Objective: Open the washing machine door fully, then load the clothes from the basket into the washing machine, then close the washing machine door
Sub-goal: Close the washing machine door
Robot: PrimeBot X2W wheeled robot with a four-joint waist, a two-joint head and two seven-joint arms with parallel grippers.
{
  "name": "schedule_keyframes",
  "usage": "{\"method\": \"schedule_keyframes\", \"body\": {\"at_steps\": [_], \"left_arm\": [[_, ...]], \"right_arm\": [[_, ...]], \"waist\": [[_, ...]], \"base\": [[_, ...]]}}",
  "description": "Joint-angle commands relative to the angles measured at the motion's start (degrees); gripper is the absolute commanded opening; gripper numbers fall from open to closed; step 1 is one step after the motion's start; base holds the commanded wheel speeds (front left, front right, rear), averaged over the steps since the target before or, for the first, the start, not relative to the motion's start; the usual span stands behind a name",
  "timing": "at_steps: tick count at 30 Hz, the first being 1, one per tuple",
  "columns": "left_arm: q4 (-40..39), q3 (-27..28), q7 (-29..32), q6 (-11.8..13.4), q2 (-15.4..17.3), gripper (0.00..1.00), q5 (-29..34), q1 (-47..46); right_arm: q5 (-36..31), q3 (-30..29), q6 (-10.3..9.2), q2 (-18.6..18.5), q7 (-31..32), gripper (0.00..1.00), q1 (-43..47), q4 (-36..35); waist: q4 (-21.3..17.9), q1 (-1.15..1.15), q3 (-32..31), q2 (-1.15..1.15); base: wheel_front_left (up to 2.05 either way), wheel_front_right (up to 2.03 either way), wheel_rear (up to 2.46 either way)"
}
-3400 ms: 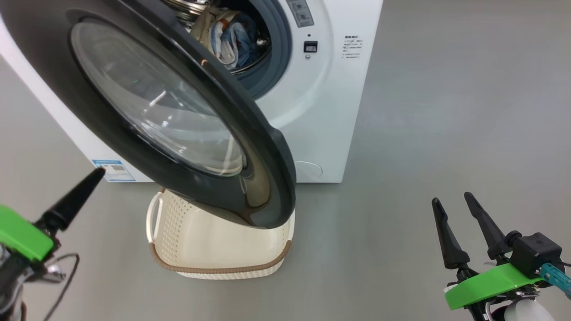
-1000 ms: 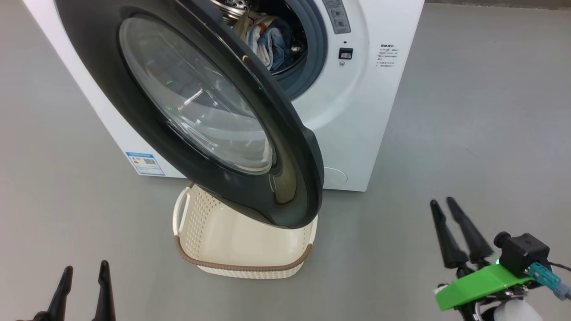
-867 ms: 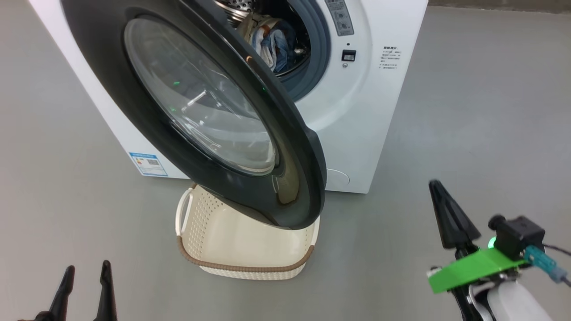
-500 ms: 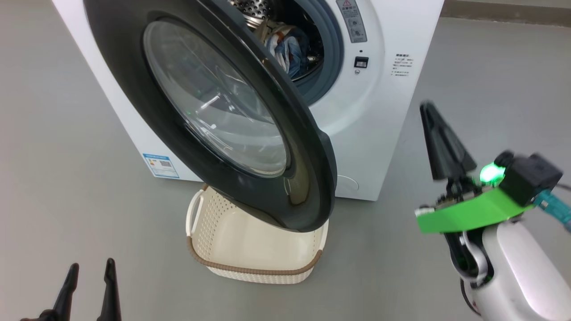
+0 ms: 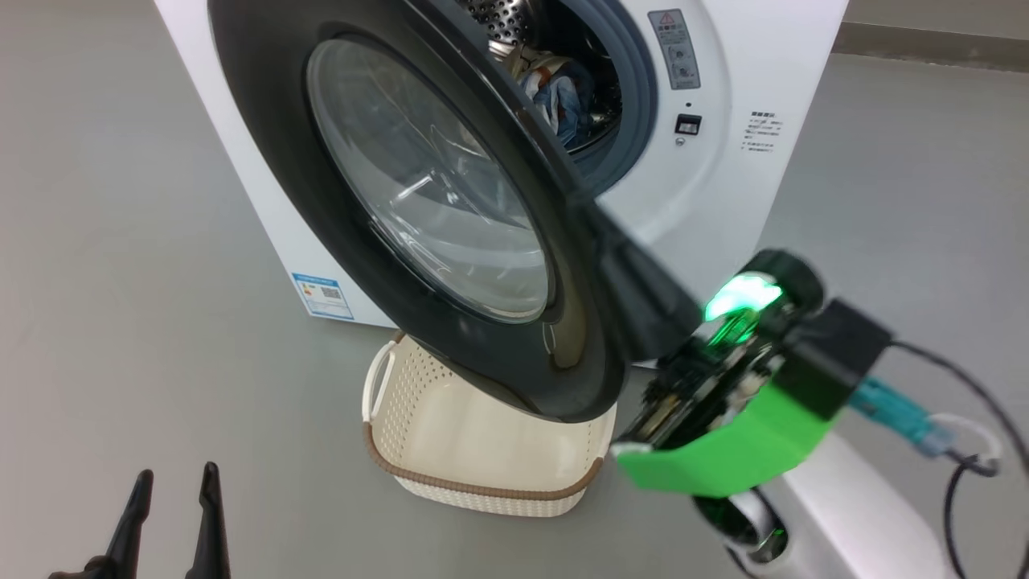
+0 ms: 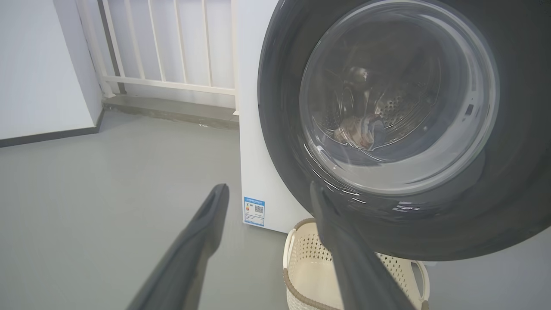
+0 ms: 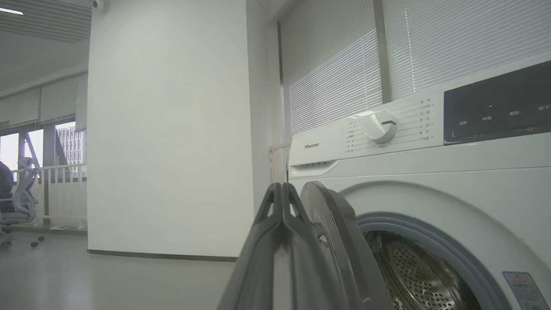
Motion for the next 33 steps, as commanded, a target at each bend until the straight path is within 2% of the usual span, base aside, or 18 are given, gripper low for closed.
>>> {"method": "schedule_keyframes", "body": {"at_steps": [1, 7, 15, 33], "left_arm": [[-1.7, 1.7, -0.4, 0.0, 0.5, 1.0, 0.5, -0.4], [-1.5, 1.4, -0.4, 0.0, 0.3, 1.0, 0.3, -0.9], [-1.6, 1.2, -0.4, 0.0, -0.1, 1.0, 0.2, -2.0], [-0.7, -0.8, -0.4, 0.0, -0.7, 1.0, -0.1, -3.9]], "right_arm": [[0.5, 1.9, 0.25, 0.9, -0.2, 0.0, 0.1, -0.3], [1.6, 7.0, 0.25, 1.5, -0.2, 0.0, 3.6, 5.3], [1.7, 9.4, 0.25, 1.6, -0.2, 0.0, 6.1, 13.5], [0.9, 4.5, 0.25, 1.8, -0.2, 0.0, 3.7, 23.2]], "waist": [[0.4, 0.0, 0.2, 0.0], [1.5, 0.0, 1.2, 0.0], [2.3, 0.0, 3.4, 0.0], [3.9, 0.0, 6.0, 0.0]], "base": [[0.0, 0.0, 0.0], [0.0, 0.0, 0.0], [0.0, 0.0, 0.0], [0.0, 0.0, 0.0]]}}
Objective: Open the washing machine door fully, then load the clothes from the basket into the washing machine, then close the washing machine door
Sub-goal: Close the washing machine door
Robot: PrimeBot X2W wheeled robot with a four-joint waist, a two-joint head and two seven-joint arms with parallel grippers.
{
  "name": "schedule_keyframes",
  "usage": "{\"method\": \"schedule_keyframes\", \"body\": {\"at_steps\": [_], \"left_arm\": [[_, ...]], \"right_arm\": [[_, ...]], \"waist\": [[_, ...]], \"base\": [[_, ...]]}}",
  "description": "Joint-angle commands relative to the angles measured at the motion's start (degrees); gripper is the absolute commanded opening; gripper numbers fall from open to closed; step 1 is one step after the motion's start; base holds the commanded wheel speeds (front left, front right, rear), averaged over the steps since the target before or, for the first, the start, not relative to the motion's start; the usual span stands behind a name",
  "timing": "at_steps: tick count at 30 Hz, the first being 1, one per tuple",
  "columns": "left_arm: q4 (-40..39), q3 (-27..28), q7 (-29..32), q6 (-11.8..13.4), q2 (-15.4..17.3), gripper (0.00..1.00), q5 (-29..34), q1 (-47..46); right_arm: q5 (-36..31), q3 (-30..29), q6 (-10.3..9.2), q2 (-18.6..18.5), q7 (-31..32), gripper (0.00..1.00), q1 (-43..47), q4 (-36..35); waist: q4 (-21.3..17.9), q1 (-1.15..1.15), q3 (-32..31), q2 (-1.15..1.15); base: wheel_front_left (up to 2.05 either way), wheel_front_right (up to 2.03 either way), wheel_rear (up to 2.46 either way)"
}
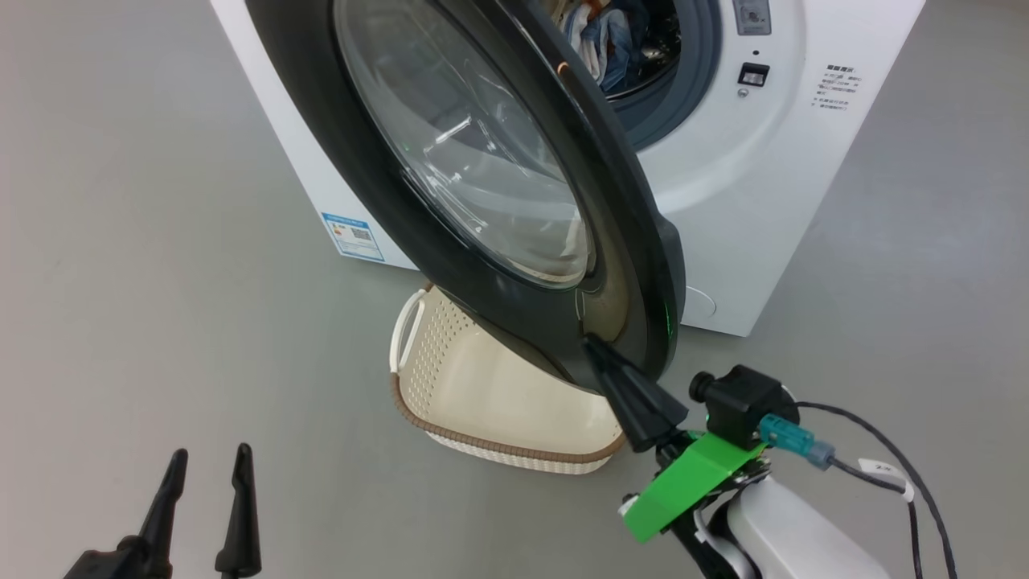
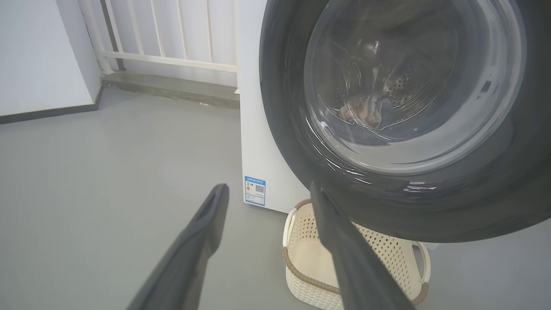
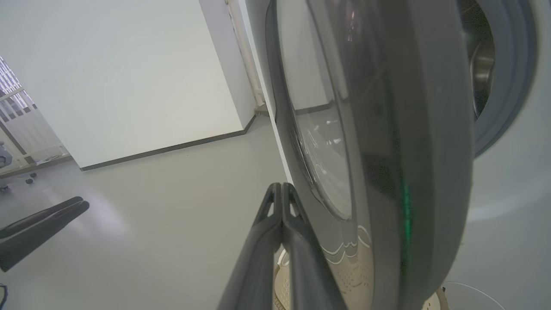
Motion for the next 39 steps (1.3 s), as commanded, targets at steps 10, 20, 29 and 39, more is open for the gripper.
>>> {"method": "schedule_keyframes", "body": {"at_steps": [10, 20, 29, 39], "left_arm": [[-1.2, 1.2, -0.4, 0.0, 0.6, 1.0, 0.1, -2.2], [-2.1, 0.8, -0.4, 0.0, 0.3, 1.0, 0.4, -2.4], [-3.3, -0.2, -0.4, 0.0, -0.3, 1.0, 0.2, -4.4], [-4.8, -2.0, -0.4, 0.0, -1.1, 1.0, -0.3, -7.1]], "right_arm": [[-0.9, -3.9, 0.25, 0.9, -0.3, 0.0, -2.1, -0.4], [-1.5, -8.4, 0.25, -0.2, -0.3, 0.0, -2.9, -0.7], [-2.1, -12.4, 0.25, -2.0, -0.3, 0.0, -6.0, -0.2], [-2.9, -16.3, 0.25, -4.4, -0.3, 0.0, -11.6, 1.4]], "waist": [[0.8, 0.0, 0.6, 0.0], [1.2, 0.0, 1.8, 0.0], [2.5, 0.0, 4.7, 0.0], [5.0, 0.0, 8.8, 0.0]], "base": [[0.0, 0.0, 0.0], [0.0, 0.0, 0.0], [0.0, 0.0, 0.0], [0.0, 0.0, 0.0]]}}
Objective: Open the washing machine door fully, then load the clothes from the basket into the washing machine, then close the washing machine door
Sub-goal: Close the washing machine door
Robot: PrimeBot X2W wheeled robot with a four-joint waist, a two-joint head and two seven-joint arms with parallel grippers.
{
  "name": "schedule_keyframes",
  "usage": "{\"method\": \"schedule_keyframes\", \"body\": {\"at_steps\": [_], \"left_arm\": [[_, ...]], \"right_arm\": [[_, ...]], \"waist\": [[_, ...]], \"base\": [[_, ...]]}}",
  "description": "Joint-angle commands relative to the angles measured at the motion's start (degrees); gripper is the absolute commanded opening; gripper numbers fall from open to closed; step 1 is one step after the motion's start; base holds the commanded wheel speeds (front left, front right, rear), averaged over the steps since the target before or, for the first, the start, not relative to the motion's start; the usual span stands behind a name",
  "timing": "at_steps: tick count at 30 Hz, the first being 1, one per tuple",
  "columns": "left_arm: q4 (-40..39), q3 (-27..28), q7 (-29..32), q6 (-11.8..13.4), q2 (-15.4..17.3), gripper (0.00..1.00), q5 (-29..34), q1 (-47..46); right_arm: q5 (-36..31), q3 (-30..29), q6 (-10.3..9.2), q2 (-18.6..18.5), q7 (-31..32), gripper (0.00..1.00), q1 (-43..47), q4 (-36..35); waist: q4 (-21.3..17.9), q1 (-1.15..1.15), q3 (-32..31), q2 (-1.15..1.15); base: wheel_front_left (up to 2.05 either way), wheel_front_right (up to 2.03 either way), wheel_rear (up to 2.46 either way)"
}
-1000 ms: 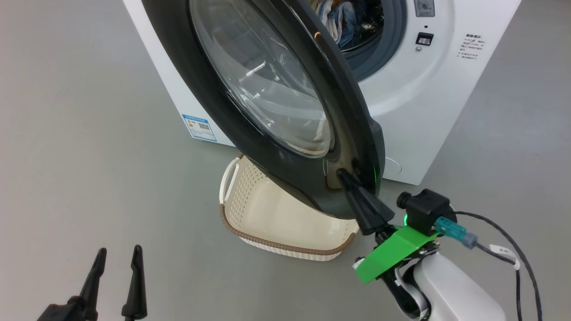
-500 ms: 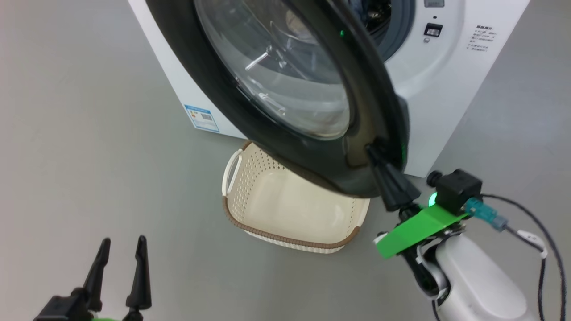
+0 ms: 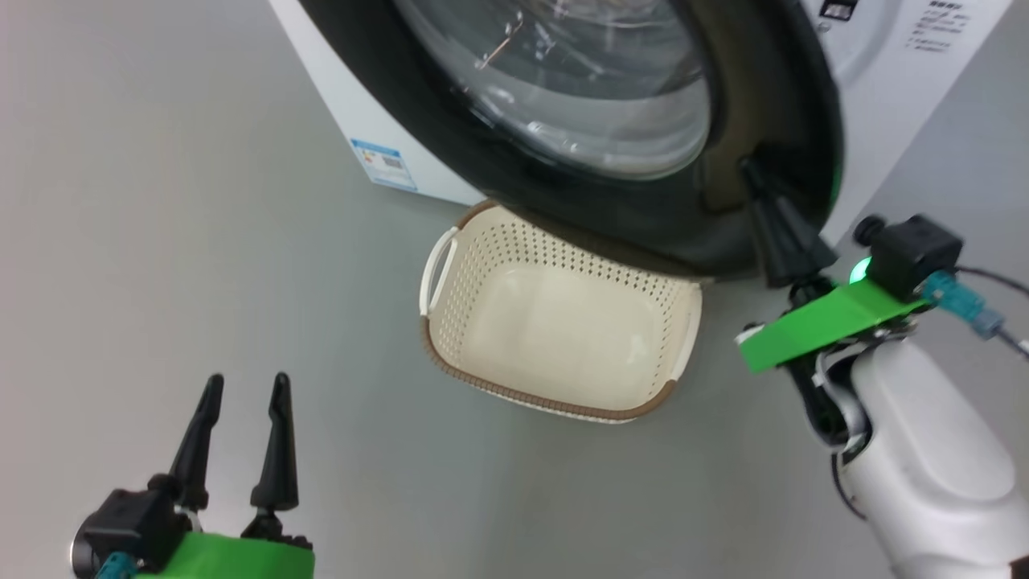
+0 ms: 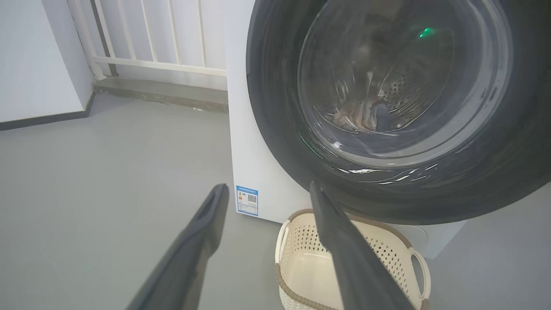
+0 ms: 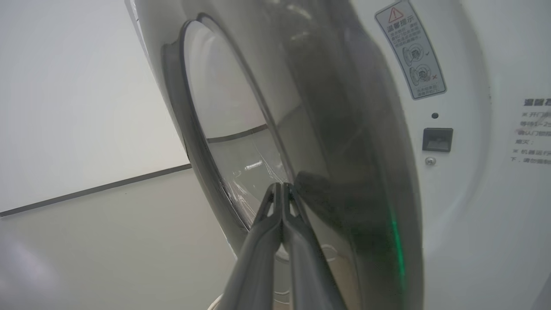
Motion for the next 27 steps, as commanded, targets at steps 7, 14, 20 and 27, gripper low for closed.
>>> {"method": "schedule_keyframes", "body": {"at_steps": [7, 14, 20, 27], "left_arm": [[-2.7, -0.3, -0.4, 0.0, 0.3, 1.0, -0.5, -3.0], [-3.5, -2.1, -0.4, 0.0, 0.2, 1.0, -0.9, -3.9], [-4.1, -3.5, -0.4, 0.0, 0.2, 1.0, -1.9, -4.9], [-4.5, -4.7, -0.4, 0.0, 0.2, 1.0, -2.3, -5.6]], "right_arm": [[-0.9, -2.9, -0.01, -1.9, -0.3, 0.0, -5.8, 0.8], [-1.0, -5.3, -0.01, -3.3, -0.3, 0.0, -9.2, 2.0], [-0.8, -7.5, -0.01, -4.4, -0.3, 0.0, -12.5, 3.3], [-0.7, -9.7, -0.01, -5.2, -0.3, 0.0, -15.9, 4.3]], "waist": [[3.3, 0.0, 3.3, 0.0], [4.8, 0.0, 5.2, 0.0], [6.0, 0.0, 6.8, 0.0], [7.1, 0.0, 8.4, 0.0]], "base": [[0.0, 0.0, 0.0], [0.0, 0.0, 0.0], [0.0, 0.0, 0.0], [0.0, 0.0, 0.0]]}}
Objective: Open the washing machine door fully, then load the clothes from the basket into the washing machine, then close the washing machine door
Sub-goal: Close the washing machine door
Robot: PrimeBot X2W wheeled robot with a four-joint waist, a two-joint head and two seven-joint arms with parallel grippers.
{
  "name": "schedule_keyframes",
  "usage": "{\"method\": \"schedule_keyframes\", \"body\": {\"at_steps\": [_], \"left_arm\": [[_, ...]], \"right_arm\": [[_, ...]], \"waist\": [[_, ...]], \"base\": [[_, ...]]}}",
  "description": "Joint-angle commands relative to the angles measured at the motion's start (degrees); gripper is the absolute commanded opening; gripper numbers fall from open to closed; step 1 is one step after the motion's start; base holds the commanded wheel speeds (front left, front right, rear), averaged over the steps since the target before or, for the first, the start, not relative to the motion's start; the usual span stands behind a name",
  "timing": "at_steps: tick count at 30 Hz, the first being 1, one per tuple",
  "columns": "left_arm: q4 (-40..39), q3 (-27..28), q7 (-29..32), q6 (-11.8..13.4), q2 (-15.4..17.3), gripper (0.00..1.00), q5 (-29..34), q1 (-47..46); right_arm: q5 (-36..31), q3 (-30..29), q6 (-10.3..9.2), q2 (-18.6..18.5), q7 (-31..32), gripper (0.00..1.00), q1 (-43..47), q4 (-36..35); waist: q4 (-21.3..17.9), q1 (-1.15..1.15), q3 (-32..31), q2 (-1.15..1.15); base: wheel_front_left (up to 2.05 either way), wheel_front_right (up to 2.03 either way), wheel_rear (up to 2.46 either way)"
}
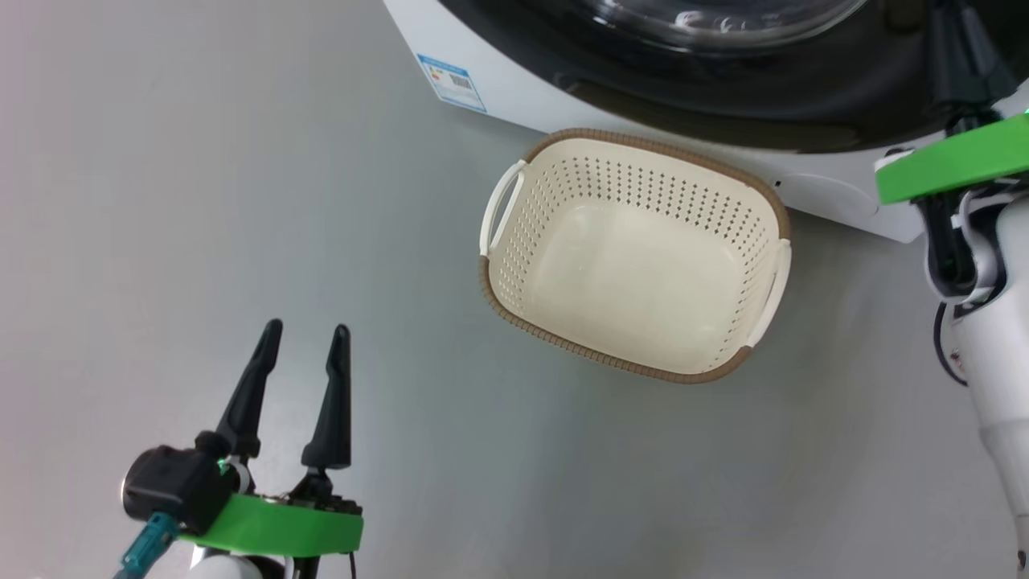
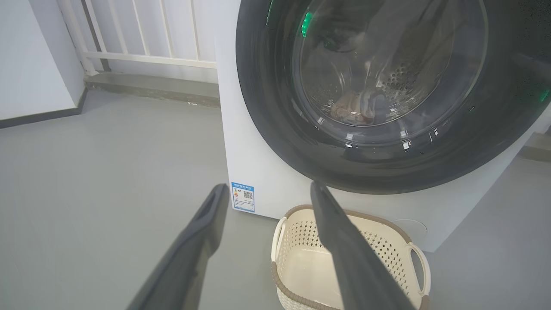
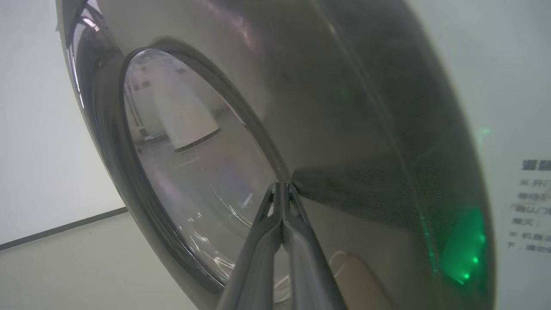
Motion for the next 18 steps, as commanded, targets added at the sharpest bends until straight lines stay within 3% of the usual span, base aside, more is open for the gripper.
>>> {"method": "schedule_keyframes", "body": {"at_steps": [1, 18], "left_arm": [[-1.9, 1.6, -0.4, 0.0, 0.9, 1.0, -0.7, -1.4], [-1.9, 1.0, -0.4, 0.0, 0.9, 1.0, -0.8, -2.6]], "right_arm": [[-0.3, -0.5, -0.01, 0.1, -0.3, 0.0, -1.7, -1.2], [-2.0, -4.4, -0.01, 1.3, -0.3, 0.0, -5.0, -1.1]], "waist": [[0.5, -0.01, 0.7, 0.0], [1.2, -0.01, 2.1, 0.0]], "base": [[0.0, 0.0, 0.0], [0.0, 0.0, 0.0]]}}
